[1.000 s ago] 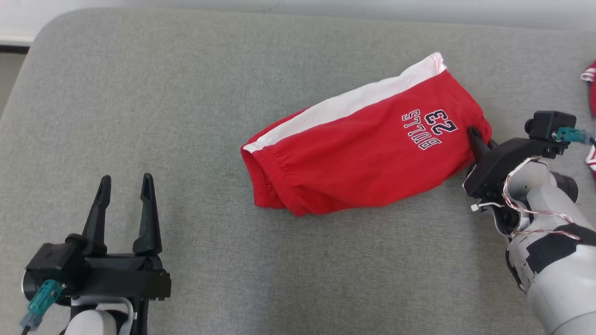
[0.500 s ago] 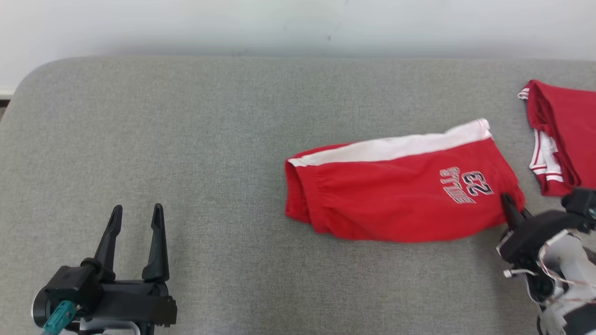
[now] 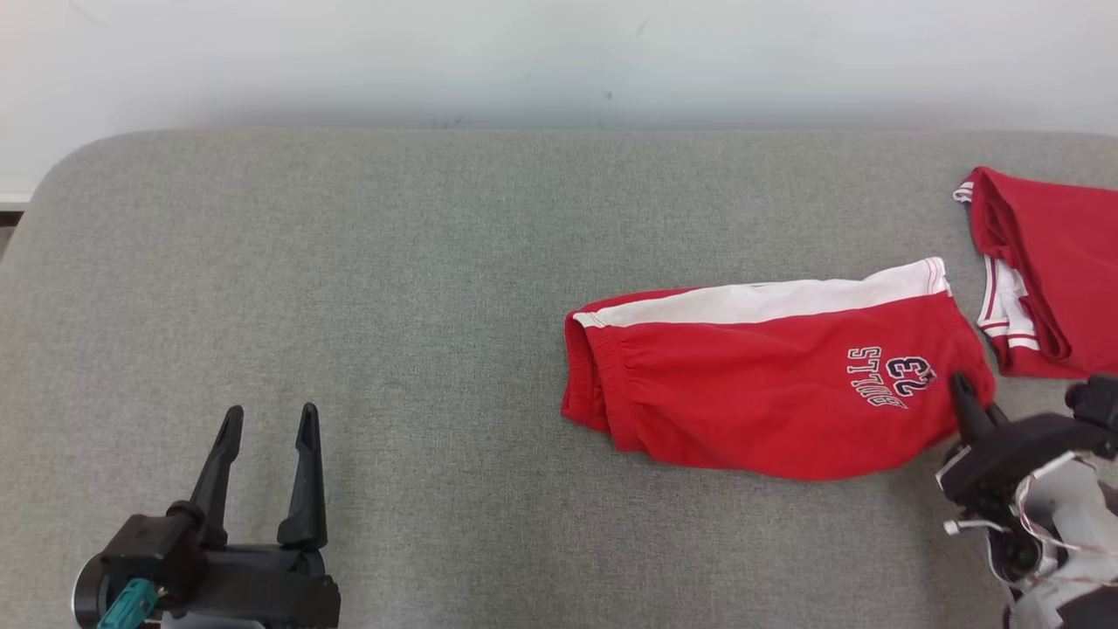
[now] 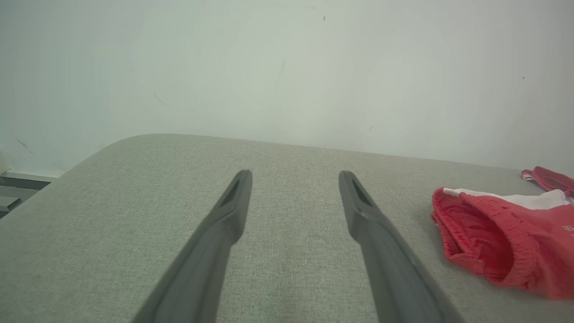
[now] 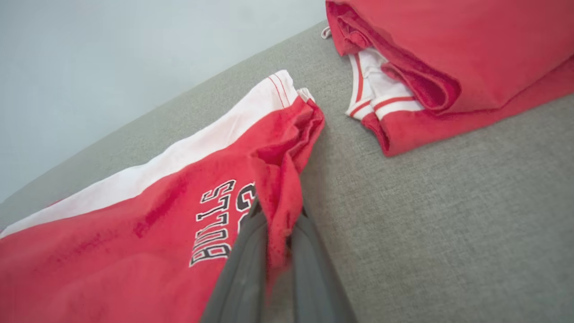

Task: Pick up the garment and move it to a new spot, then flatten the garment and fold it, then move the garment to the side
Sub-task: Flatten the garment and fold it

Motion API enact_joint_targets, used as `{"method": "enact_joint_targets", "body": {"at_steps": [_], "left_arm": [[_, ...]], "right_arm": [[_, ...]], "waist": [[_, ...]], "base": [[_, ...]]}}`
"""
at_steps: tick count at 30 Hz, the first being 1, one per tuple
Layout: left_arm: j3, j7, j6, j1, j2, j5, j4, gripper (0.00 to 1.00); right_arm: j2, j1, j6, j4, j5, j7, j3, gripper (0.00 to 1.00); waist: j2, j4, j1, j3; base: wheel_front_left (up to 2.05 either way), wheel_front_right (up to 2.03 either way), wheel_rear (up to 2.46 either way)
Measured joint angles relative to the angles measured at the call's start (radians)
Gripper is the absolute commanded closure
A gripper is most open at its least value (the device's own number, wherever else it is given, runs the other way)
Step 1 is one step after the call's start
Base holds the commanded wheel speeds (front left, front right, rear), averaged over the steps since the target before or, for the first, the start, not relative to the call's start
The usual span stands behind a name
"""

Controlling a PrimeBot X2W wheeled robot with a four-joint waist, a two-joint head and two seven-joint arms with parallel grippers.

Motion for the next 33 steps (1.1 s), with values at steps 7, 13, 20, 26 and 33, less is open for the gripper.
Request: {"method": "enact_joint_targets", "body": {"at_steps": [7, 13, 20, 26, 33], "left_arm": [[-0.008, 0.0, 0.0, 0.006, 0.002, 0.0, 0.004, 0.0], [-0.01, 0.0, 0.0, 0.013, 0.002, -0.002, 0.003, 0.0], [-0.005, 0.0, 0.0, 0.015, -0.001, -0.009, 0.0, 0.0], [0.0, 0.0, 0.0, 0.015, -0.004, -0.012, -0.001, 0.0], [0.002, 0.0, 0.0, 0.015, -0.005, -0.019, 0.001, 0.0]], "right_arm": [[0.044, -0.031, 0.0, -0.1, -0.01, -0.017, 0.05, 1.0], [0.09, -0.034, 0.0, -0.212, -0.028, -0.016, 0.123, 1.0], [0.149, -0.026, 0.0, -0.328, -0.058, 0.001, 0.208, 1.0], [0.167, 0.017, 0.0, -0.373, -0.118, 0.019, 0.283, 1.0], [0.188, 0.078, 0.0, -0.359, -0.113, 0.016, 0.304, 1.0]], "waist": [[0.0, 0.003, 0.0, -0.027], [0.0, 0.018, 0.0, -0.036], [0.0001, 0.051, 0.0, -0.036], [0.0001, 0.082, 0.0, -0.028], [0.0, 0.102, 0.0, -0.017]], "base": [[0.0, 0.0, 0.0], [0.0, 0.0, 0.0], [0.0, 0.0, 0.0], [0.0, 0.0, 0.0], [0.0, 0.0, 0.0]]}}
